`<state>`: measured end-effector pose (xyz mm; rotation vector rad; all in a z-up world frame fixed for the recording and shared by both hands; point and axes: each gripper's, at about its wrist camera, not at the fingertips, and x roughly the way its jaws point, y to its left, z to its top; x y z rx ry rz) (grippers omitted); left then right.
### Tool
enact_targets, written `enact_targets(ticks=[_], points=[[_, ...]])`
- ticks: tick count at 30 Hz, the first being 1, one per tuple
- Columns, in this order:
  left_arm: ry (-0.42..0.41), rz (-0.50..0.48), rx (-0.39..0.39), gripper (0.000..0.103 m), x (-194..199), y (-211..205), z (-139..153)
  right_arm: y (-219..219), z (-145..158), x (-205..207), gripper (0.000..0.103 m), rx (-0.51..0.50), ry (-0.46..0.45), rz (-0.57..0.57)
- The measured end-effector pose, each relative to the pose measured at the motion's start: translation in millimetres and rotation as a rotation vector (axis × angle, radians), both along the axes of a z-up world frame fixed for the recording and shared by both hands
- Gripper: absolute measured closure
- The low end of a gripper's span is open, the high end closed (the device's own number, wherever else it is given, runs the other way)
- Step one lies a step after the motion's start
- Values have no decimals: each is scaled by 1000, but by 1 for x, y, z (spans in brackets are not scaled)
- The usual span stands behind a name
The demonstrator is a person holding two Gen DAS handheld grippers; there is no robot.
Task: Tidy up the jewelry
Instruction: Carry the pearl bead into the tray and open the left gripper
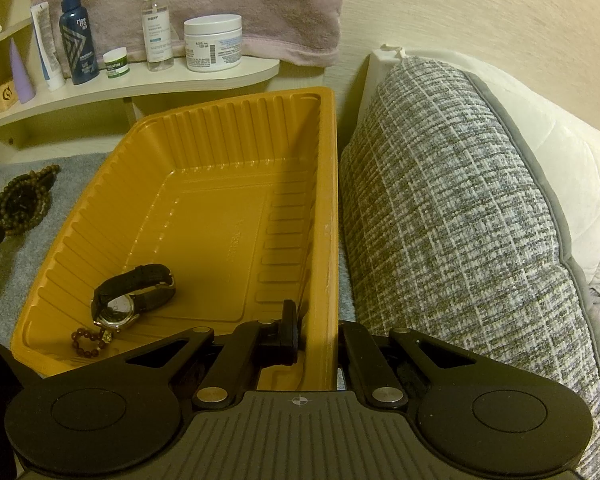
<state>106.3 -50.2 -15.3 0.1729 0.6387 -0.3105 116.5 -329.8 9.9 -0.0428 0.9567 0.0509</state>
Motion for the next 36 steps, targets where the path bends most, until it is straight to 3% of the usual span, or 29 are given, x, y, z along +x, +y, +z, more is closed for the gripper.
enact_targets(ticks=[7, 15, 21, 22, 23, 24, 29, 36], points=[[-16, -165, -69, 96, -14, -48, 20, 1, 0, -2, 100, 6, -3, -5], [10, -261, -58, 96, -26, -78, 13, 1, 0, -3, 100, 11, -4, -8], [32, -280, -44, 95, -30, -83, 9, 1, 0, -3, 100, 12, -4, -11], [37, -283, -41, 92, -31, -84, 8, 1, 0, -3, 100, 12, -4, -10], [34, -285, -42, 78, -32, -83, 8, 1, 0, -3, 100, 11, -5, -10], [27, -284, -45, 72, -33, -83, 9, 0, 0, -3, 100, 11, -4, -10], [18, -255, -42, 73, -32, -76, 10, 0, 0, -3, 100, 11, -4, -10], [5, -132, -22, 73, -16, -45, 10, 1, 0, -3, 100, 10, -4, -10]])
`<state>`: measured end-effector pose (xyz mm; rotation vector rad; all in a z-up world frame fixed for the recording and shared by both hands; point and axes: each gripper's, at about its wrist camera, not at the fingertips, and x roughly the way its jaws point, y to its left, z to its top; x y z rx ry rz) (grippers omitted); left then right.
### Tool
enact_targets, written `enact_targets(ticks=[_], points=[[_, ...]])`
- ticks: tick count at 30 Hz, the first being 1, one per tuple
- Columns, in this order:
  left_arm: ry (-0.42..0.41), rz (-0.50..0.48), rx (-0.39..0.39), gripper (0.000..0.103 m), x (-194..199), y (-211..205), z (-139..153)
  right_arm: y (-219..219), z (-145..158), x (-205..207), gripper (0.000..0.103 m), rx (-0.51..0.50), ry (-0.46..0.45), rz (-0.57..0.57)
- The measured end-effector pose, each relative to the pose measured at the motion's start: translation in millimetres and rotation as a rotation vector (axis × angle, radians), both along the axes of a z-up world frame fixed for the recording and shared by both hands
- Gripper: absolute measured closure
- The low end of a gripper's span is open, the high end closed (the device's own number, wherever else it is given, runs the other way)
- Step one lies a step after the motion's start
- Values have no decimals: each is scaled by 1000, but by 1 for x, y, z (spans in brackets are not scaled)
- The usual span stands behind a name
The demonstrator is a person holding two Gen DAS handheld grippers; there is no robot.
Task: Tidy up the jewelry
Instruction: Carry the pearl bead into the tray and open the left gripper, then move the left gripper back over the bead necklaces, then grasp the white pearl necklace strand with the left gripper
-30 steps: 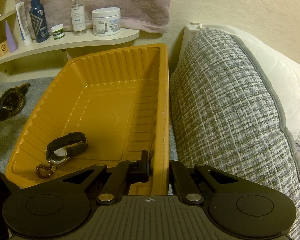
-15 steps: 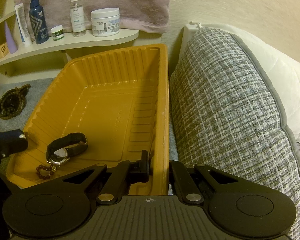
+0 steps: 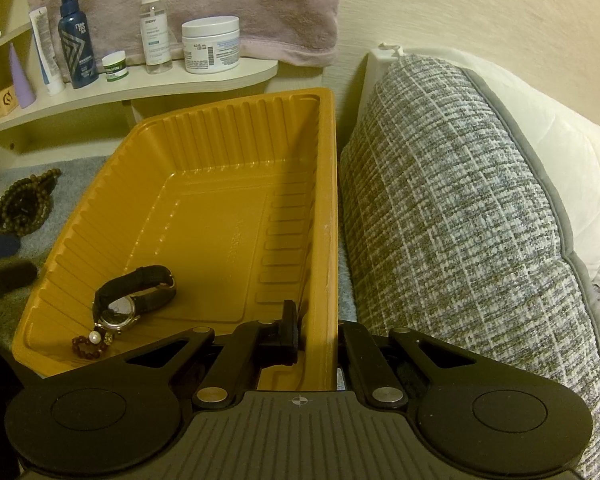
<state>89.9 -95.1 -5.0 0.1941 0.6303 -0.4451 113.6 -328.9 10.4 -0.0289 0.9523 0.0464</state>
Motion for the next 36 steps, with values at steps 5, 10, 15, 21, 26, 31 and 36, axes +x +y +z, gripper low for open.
enact_targets(ticks=[5, 10, 15, 21, 26, 31, 36], points=[[-12, 122, 24, 73, 15, 38, -3, 0, 0, 0, 100, 0, 0, -1], [-36, 268, 95, 73, 28, 88, -8, 0, -1, 0, 100, 0, 2, -1], [-35, 385, 195, 75, 43, 135, -21, 0, -2, 1, 100, -1, 2, -3], [-13, 386, 305, 82, 53, 166, -37, 0, -2, 1, 100, -2, 3, -1], [8, 282, 415, 84, 53, 161, -52, -2, -3, 3, 100, -8, 4, 2], [20, 209, 492, 86, 56, 155, -64, -3, -4, 6, 99, -9, 5, 4], [18, 185, 524, 98, 61, 154, -70, -3, -5, 7, 99, -6, 5, 5]])
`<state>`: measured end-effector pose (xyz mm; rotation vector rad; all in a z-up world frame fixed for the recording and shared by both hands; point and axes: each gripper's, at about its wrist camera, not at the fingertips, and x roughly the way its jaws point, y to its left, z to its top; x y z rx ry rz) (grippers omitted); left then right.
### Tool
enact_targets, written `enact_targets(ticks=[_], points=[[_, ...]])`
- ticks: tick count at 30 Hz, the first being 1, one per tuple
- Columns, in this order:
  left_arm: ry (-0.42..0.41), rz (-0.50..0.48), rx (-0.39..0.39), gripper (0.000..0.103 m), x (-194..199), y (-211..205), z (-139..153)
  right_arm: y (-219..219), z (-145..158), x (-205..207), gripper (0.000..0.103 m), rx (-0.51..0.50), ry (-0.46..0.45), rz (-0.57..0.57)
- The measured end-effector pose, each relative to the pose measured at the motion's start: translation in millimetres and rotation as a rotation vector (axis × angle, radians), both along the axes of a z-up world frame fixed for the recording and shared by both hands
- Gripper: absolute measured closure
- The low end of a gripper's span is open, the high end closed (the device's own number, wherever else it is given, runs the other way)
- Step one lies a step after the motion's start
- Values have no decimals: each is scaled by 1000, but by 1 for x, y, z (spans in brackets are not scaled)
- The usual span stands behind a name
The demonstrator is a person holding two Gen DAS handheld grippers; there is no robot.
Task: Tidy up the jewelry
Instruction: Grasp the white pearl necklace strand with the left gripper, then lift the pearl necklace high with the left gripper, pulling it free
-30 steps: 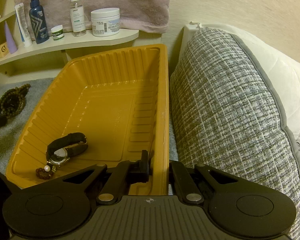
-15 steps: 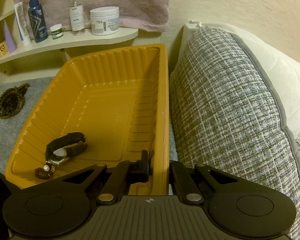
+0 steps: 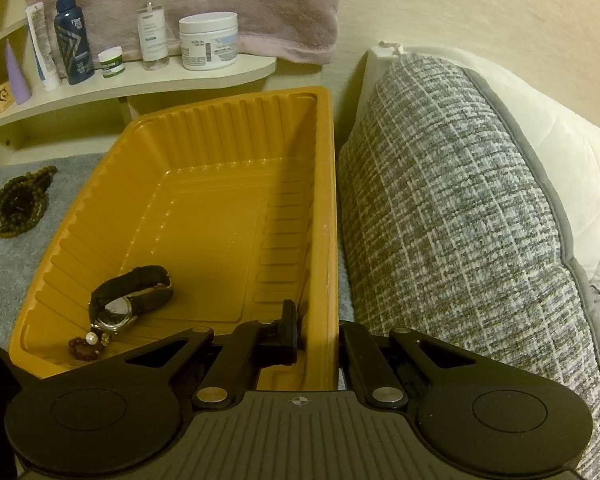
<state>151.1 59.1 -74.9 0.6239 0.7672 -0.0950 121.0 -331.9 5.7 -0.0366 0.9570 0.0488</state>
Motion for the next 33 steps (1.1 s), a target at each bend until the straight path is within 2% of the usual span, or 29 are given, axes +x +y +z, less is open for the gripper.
enact_targets(ticks=[5, 13, 23, 33], points=[[-42, 10, 18, 100, 4, 5, 7, 0, 0, -1, 99, 0, -2, 1], [-151, 34, 22, 100, 14, 21, 33, 1, 1, -1, 99, -3, -5, 5], [-306, -29, 19, 100, 16, 12, 90, 2, 3, -2, 99, -6, -11, 7], [-419, -111, 28, 100, 14, -5, 135, 2, 2, -2, 100, -6, -11, 6]])
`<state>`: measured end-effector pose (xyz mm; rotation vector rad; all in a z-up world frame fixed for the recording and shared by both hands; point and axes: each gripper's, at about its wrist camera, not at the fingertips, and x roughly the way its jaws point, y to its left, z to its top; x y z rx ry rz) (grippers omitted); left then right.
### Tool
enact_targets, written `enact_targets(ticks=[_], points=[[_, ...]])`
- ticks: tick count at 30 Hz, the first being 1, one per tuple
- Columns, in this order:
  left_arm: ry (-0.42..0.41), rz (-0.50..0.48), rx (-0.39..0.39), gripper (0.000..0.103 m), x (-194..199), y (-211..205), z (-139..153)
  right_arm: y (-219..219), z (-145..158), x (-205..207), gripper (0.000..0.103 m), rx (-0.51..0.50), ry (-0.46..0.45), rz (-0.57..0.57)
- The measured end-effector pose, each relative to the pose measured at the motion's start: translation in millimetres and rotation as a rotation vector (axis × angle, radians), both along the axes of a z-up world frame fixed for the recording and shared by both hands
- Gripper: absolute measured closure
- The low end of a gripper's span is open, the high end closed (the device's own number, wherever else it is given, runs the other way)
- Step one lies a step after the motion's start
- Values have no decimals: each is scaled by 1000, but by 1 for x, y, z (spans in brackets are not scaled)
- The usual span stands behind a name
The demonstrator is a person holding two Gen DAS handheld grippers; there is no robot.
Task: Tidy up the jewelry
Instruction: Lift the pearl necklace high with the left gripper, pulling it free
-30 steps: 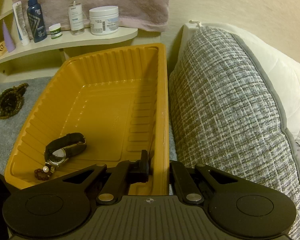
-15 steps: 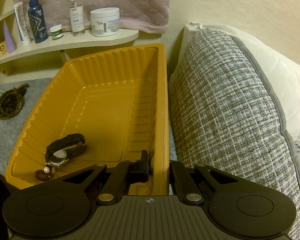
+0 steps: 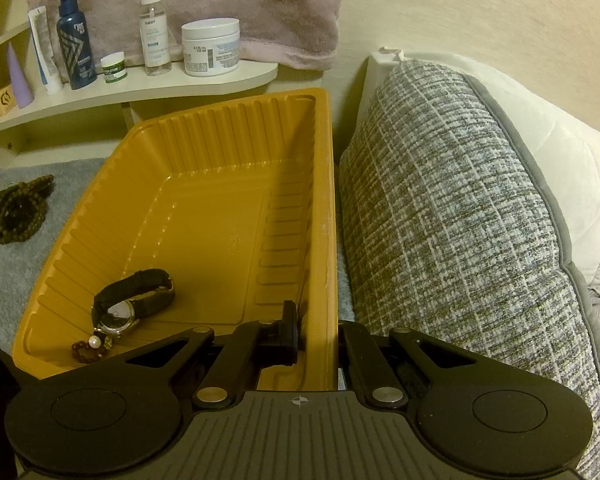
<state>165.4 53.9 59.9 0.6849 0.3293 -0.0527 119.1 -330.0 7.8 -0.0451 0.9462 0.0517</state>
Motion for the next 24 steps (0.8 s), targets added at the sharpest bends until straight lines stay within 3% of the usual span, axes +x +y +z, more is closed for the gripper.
enact_targets(ticks=[19, 24], points=[[-159, -32, -10, 100, -8, -9, 56, -1, 1, 1, 100, 4, -7, 0], [-166, -57, -12, 100, -12, -14, 66, -1, 1, 1, 100, 4, -8, 0]])
